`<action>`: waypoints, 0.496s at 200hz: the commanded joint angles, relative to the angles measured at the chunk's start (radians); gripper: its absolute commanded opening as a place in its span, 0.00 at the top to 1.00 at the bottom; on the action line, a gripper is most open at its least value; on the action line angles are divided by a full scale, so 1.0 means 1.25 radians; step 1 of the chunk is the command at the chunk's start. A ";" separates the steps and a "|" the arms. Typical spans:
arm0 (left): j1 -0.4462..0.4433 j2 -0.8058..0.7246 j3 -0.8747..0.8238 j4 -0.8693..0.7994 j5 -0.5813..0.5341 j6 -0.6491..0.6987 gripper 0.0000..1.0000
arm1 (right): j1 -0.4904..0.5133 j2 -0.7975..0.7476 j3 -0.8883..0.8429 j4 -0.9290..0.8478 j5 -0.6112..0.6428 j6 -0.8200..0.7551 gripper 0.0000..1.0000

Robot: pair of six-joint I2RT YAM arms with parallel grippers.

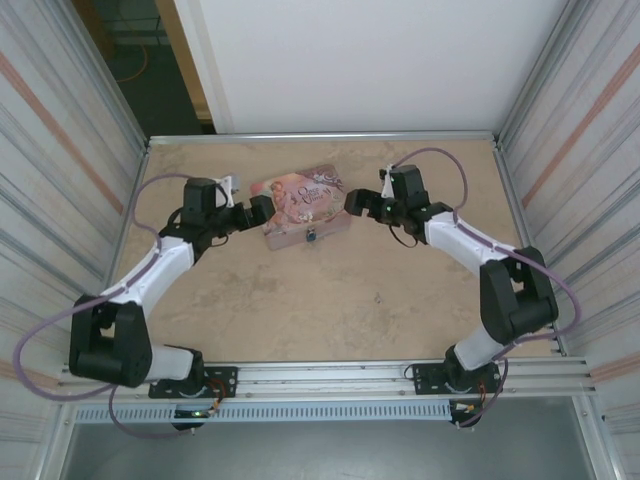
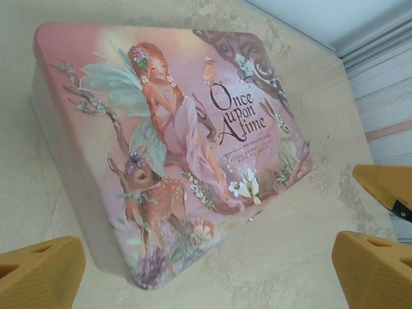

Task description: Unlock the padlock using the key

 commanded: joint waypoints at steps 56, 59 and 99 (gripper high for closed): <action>-0.018 -0.303 -0.231 -0.018 -0.085 -0.070 0.01 | 0.065 -0.256 -0.136 -0.397 0.059 -0.021 0.13; -0.022 -0.311 -0.240 -0.014 -0.088 -0.078 0.01 | 0.070 -0.264 -0.141 -0.406 0.060 -0.016 0.14; -0.102 -0.376 -0.336 0.027 -0.128 -0.161 0.01 | 0.113 -0.328 -0.218 -0.463 0.052 0.052 0.25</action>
